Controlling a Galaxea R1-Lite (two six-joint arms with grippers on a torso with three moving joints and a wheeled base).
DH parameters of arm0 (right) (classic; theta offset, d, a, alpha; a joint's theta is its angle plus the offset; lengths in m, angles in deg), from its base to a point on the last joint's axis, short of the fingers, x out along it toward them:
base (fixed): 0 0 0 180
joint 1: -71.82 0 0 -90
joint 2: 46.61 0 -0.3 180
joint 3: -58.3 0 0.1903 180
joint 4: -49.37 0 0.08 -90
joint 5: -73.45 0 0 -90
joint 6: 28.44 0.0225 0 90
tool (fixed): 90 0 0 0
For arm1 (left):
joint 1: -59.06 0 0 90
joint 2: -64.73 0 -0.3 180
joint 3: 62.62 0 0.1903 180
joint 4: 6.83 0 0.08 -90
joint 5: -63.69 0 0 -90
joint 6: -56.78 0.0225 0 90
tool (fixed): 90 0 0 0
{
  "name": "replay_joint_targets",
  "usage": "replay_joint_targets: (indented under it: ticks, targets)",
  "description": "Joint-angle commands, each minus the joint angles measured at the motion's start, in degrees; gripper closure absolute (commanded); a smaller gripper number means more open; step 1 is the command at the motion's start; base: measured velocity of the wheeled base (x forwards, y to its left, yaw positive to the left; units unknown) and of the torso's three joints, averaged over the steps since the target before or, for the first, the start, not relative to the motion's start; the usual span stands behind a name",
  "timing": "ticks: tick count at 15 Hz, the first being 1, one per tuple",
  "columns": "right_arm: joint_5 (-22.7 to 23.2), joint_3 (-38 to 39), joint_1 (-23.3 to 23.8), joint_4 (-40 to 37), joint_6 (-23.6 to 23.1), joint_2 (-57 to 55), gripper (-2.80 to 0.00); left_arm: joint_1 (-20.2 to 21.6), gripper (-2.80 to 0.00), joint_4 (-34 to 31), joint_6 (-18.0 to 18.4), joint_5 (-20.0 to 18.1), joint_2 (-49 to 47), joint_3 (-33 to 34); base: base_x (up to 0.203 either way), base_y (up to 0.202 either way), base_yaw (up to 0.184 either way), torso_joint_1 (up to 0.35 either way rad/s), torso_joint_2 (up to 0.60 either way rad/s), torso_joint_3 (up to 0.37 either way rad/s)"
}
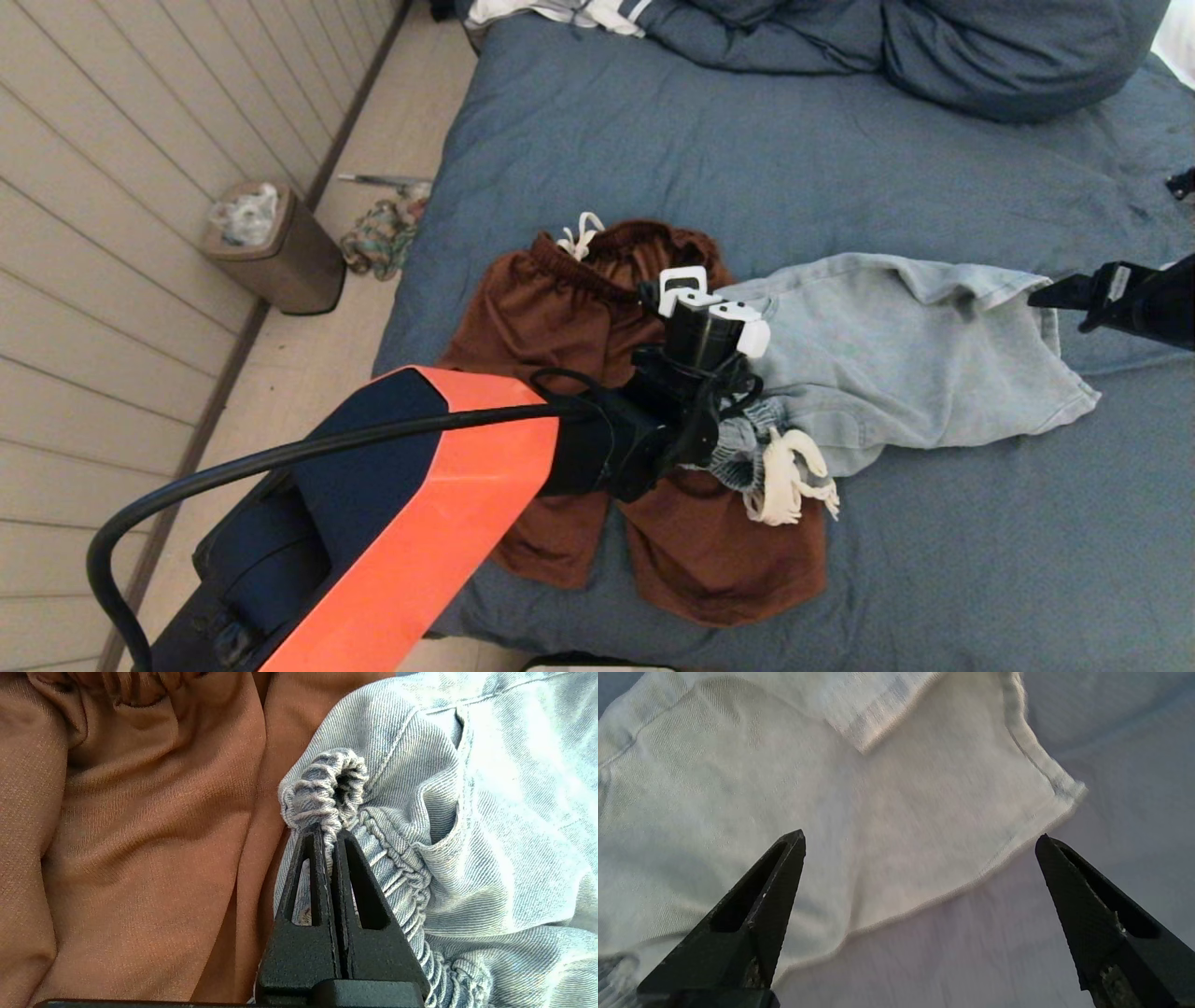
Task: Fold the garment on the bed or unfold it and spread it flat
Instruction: Unford the blue shorts
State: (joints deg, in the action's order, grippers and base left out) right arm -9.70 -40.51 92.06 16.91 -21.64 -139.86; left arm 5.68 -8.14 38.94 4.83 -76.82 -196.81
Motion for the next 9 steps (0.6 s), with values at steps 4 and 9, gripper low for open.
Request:
replay_joint_targets:
  ticks: [4,9]
  targets:
    - [-0.25,-3.61,-1.99,2.55,-0.33,-9.77,-2.80,0.03,0.00,0.18,-0.18,0.49,0.13,-0.01,0.000,0.000,0.000,0.000,0.00,0.000]
    - [-3.58,-16.09,-2.18,4.55,0.28,-17.83,-2.80,0.12,0.00,0.54,-0.18,0.49,-0.22,-0.01,0.000,0.000,0.000,0.000,0.00,0.000]
